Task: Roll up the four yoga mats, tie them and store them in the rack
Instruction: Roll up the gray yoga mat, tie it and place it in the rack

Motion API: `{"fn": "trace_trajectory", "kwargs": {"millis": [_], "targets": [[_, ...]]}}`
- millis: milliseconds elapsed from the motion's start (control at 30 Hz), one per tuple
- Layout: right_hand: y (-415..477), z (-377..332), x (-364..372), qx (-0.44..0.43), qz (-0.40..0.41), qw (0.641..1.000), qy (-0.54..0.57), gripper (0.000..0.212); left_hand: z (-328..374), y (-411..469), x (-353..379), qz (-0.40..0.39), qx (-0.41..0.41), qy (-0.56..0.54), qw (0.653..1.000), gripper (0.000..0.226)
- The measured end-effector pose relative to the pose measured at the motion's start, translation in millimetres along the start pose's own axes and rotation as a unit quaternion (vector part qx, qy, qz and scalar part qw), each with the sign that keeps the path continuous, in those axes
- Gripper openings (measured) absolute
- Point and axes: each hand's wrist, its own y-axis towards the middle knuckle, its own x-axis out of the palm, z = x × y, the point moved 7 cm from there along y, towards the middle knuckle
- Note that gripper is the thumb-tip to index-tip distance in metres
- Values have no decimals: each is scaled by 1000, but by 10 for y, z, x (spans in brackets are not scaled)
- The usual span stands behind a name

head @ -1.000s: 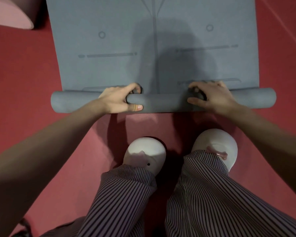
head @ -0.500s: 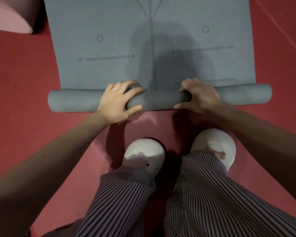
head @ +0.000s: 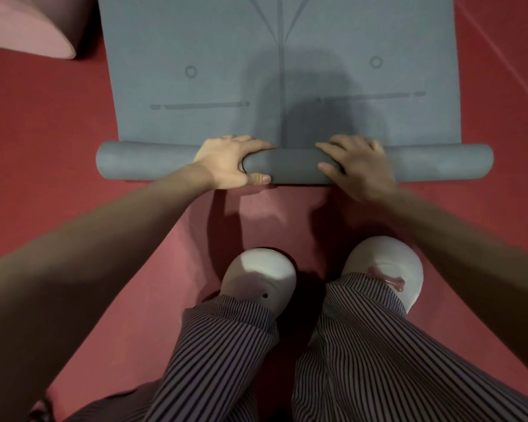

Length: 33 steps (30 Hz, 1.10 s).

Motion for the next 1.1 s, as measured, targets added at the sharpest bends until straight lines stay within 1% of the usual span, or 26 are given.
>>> {"fn": "trace_trajectory", "kwargs": {"millis": [67,133,267,333,467,600,700,767,800,833,900,967,1033,1100], "targets": [[-36,-43,43,-20,-8,999,-50,82,-5,8,1,5,1,-11,1000,64],[-11,-39,43,-18,-22,997,-74,88,-5,27,-15,2,-1,-19,1000,66],[56,-28,2,14,1,998,-66,76,-25,41,-34,-18,-10,-24,1000,73],[69,-25,-7,21,-6,998,-60,73,-26,38,-32,-18,-11,-23,1000,73],[171,-30,-62,20,-68,996,-48,72,-25,46,-84,-27,-25,-41,999,64],[136,-58,-72,8,-128,991,-36,67,-6,-47,-44,-64,-45,-65,995,76],[-19,-50,47,6,-177,984,-21,66,39,-156,134,-102,-38,-61,992,79],[-71,-46,130,4,-197,980,-23,66,58,-209,222,-107,-27,-43,993,82],[-75,-40,151,7,-204,979,-20,66,66,-227,236,-96,-17,-28,995,85],[-66,-36,163,8,-210,978,-16,66,87,-243,229,-70,0,-12,997,85],[-33,-26,161,18,-237,971,3,63,185,-285,170,33,69,22,997,82],[-16,-2,158,45,-277,959,42,59,287,-348,166,132,130,68,980,81],[-5,-15,153,45,-285,956,47,58,316,-361,235,180,133,106,969,83],[-36,-36,151,22,-265,964,7,62,317,-342,268,203,127,108,965,79]]}}
